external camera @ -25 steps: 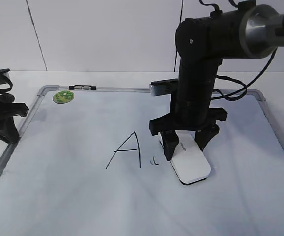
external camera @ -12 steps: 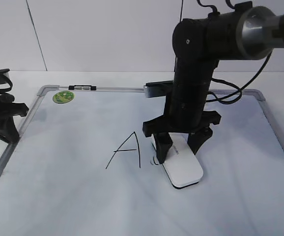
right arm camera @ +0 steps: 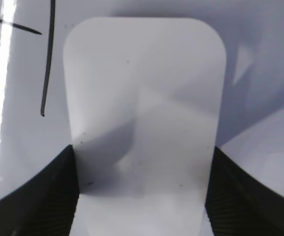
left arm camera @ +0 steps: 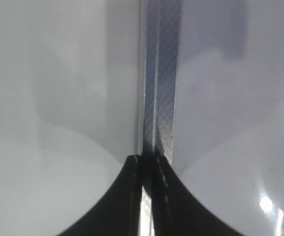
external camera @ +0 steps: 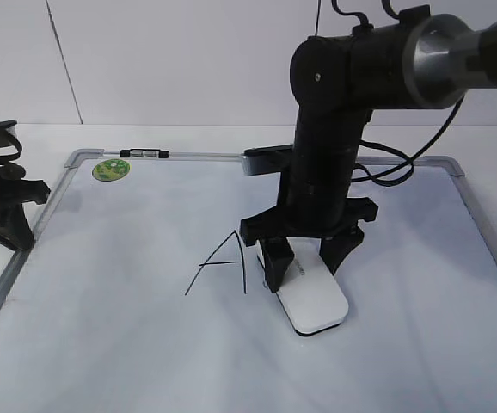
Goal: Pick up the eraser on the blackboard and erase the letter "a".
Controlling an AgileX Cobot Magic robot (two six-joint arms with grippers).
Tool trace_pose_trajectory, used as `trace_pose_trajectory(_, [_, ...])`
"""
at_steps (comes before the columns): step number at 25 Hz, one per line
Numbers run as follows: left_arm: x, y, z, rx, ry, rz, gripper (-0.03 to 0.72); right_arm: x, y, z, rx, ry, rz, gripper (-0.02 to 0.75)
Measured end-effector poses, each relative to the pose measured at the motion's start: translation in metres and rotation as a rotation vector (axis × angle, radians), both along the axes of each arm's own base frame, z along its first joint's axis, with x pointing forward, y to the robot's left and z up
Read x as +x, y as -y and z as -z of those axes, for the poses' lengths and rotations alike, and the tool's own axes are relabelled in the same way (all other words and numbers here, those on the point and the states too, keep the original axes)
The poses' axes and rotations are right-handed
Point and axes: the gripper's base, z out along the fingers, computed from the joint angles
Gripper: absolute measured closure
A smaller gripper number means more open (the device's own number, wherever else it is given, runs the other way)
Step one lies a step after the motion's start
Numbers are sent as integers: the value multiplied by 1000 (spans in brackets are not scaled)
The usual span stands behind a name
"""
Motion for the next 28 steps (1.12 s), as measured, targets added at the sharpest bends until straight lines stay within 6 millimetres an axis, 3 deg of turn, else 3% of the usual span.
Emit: trace_pose_trajectory(28, [0, 0, 0, 0, 0, 0, 673, -2, -5, 0, 20, -10, 8, 211])
